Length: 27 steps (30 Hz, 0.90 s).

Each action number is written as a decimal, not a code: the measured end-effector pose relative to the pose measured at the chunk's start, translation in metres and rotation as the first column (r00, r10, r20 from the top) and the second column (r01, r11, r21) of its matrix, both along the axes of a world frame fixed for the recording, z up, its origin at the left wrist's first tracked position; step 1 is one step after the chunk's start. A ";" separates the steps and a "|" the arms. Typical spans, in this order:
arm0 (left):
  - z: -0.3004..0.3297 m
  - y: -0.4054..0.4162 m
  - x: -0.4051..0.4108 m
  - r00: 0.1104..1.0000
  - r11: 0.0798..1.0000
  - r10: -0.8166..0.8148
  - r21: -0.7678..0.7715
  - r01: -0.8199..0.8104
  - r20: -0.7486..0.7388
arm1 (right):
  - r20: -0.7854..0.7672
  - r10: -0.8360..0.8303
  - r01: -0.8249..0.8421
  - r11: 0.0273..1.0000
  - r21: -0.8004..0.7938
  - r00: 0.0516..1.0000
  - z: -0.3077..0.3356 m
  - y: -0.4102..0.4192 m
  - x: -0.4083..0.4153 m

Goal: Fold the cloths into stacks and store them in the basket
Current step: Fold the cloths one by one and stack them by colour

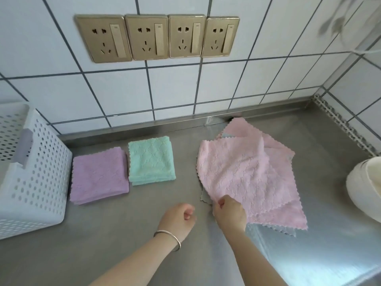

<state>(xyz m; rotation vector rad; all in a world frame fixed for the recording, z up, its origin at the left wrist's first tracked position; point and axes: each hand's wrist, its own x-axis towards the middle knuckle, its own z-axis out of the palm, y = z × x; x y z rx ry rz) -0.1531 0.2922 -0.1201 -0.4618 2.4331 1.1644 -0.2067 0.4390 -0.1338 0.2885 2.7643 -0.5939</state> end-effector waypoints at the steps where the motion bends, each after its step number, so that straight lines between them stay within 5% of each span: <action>1: 0.004 0.011 -0.002 0.999 0.999 -0.030 0.042 0.029 0.018 | 0.049 -0.053 0.058 0.991 -0.116 0.997 0.003 0.006 -0.005; 4: 0.020 0.045 -0.018 1.000 0.992 -0.011 0.125 0.012 -0.009 | 0.154 -0.107 0.157 0.918 -0.363 0.982 0.016 0.020 -0.023; 7: 0.030 0.070 -0.041 0.989 0.955 0.147 0.258 -0.149 0.024 | 0.189 -0.072 0.150 0.887 -0.437 0.979 0.033 0.028 -0.037; 9: 0.028 0.080 -0.055 0.987 0.971 0.163 0.174 -0.162 0.006 | 0.200 0.023 0.070 0.892 -0.446 0.979 0.042 0.030 -0.047; 11: 0.027 0.084 -0.063 0.985 0.983 0.175 0.064 -0.174 -0.013 | 0.147 0.164 -0.099 0.923 -0.372 0.975 0.046 0.029 -0.054; 13: 0.023 0.085 -0.067 0.982 0.983 0.185 0.026 -0.184 -0.028 | -0.015 0.402 -0.401 0.909 -0.113 0.916 0.052 0.026 -0.060; 16: 0.019 0.085 -0.069 0.990 0.990 0.127 -0.046 -0.130 -0.062 | -0.059 0.797 -0.794 0.604 0.066 0.602 0.058 0.022 -0.075; 20: 0.015 0.082 -0.065 0.990 0.992 0.125 -0.002 -0.125 -0.059 | 0.218 0.923 -0.928 0.254 0.273 0.317 0.065 0.017 -0.100; 23: 0.012 0.077 -0.060 0.995 0.995 0.099 -0.018 -0.099 -0.033 | 0.310 0.921 -0.906 0.093 0.414 0.236 0.065 0.019 -0.123; 27: 0.030 0.069 -0.060 0.993 0.998 0.067 0.004 -0.067 -0.093 | 0.337 0.884 -0.819 0.083 0.568 0.323 0.075 0.026 -0.155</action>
